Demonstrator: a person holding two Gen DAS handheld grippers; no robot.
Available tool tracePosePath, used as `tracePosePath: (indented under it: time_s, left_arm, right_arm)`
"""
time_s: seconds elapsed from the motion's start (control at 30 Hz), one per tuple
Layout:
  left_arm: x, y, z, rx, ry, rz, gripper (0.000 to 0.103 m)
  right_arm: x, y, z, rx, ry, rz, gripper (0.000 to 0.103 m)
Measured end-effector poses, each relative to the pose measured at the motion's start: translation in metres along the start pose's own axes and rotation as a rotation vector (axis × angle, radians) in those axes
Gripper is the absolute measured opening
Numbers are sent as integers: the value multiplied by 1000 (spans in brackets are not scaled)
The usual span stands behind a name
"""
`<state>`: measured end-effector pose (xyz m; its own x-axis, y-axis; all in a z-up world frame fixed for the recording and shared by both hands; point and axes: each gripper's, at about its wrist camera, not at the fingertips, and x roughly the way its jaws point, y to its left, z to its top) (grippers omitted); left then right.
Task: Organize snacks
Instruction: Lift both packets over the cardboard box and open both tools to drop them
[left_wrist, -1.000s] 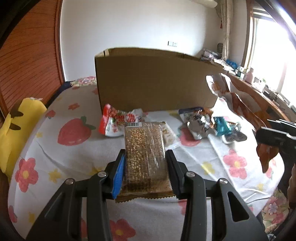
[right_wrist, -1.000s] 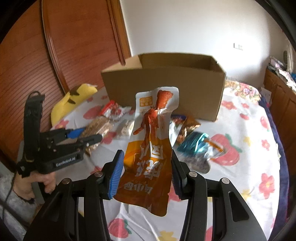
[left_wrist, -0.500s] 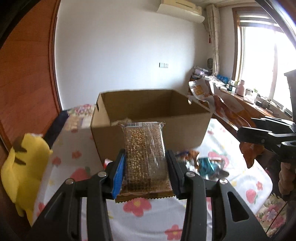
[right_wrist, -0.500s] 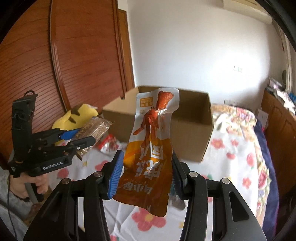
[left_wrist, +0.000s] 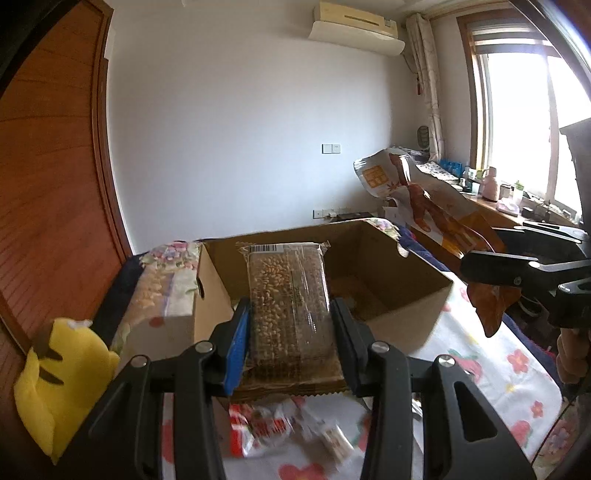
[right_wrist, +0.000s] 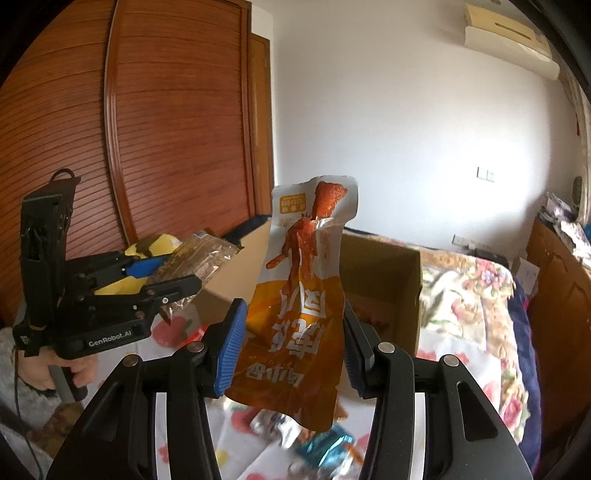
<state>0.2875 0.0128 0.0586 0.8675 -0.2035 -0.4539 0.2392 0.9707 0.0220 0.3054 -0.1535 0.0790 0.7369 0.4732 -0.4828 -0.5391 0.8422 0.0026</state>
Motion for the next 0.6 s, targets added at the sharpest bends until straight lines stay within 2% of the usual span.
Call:
tracePosePath:
  time_s: [0.33,0.6]
  left_arm:
    - [38,12,20,11,5,41,41]
    - [68,19,25,12,19,32,41]
  right_arm:
    - [41,-22,16,-5,-6,21,49]
    - [68,-36,19,-6,3,13,49]
